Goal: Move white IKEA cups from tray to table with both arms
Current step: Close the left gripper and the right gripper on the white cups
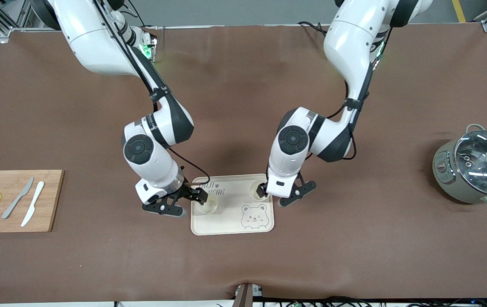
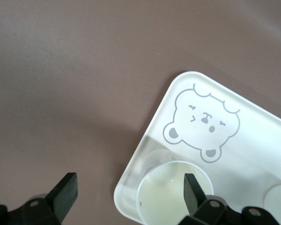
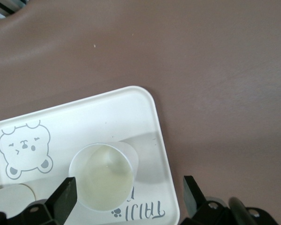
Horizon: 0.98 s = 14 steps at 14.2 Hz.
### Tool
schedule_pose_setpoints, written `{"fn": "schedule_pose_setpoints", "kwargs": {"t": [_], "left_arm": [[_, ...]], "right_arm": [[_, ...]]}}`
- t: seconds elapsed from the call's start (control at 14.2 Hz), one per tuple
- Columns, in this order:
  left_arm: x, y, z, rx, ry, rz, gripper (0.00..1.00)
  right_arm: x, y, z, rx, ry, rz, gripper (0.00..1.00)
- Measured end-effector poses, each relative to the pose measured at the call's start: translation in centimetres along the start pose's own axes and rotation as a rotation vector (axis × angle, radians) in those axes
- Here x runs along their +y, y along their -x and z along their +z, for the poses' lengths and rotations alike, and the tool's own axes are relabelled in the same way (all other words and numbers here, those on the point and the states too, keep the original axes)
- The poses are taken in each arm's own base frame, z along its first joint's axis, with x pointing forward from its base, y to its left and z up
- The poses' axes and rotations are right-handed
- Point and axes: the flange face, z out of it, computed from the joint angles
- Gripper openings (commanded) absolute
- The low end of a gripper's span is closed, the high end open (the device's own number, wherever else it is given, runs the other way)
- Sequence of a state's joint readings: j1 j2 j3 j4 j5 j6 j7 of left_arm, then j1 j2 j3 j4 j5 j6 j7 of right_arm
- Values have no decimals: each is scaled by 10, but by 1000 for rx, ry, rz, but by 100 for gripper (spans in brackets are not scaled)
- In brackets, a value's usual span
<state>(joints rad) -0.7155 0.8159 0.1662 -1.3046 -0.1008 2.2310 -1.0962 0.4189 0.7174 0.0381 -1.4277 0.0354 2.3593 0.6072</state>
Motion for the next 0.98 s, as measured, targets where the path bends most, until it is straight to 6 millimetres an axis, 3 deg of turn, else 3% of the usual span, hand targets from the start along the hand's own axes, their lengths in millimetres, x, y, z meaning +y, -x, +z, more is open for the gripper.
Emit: {"fn": "schedule_pose_setpoints", "kwargs": {"t": [0.56, 0.63, 0.77, 0.84, 0.91, 0.98], "left_arm": [[6, 26, 35, 0, -29, -6, 100], [7, 28, 38, 1, -27, -22, 93], [9, 29, 40, 9, -12, -44, 60], [9, 28, 40, 10, -9, -47, 42], [10, 28, 39, 11, -7, -49, 28], [10, 28, 38, 12, -6, -52, 18]], "right_arm": [[6, 6, 51, 21, 10, -13, 100], [6, 8, 60, 26, 5, -15, 100], [6, 12, 76, 34, 3, -23, 100], [6, 14, 81, 34, 6, -28, 88], [6, 14, 83, 34, 8, -31, 64], [6, 15, 83, 34, 7, -31, 46]]}}
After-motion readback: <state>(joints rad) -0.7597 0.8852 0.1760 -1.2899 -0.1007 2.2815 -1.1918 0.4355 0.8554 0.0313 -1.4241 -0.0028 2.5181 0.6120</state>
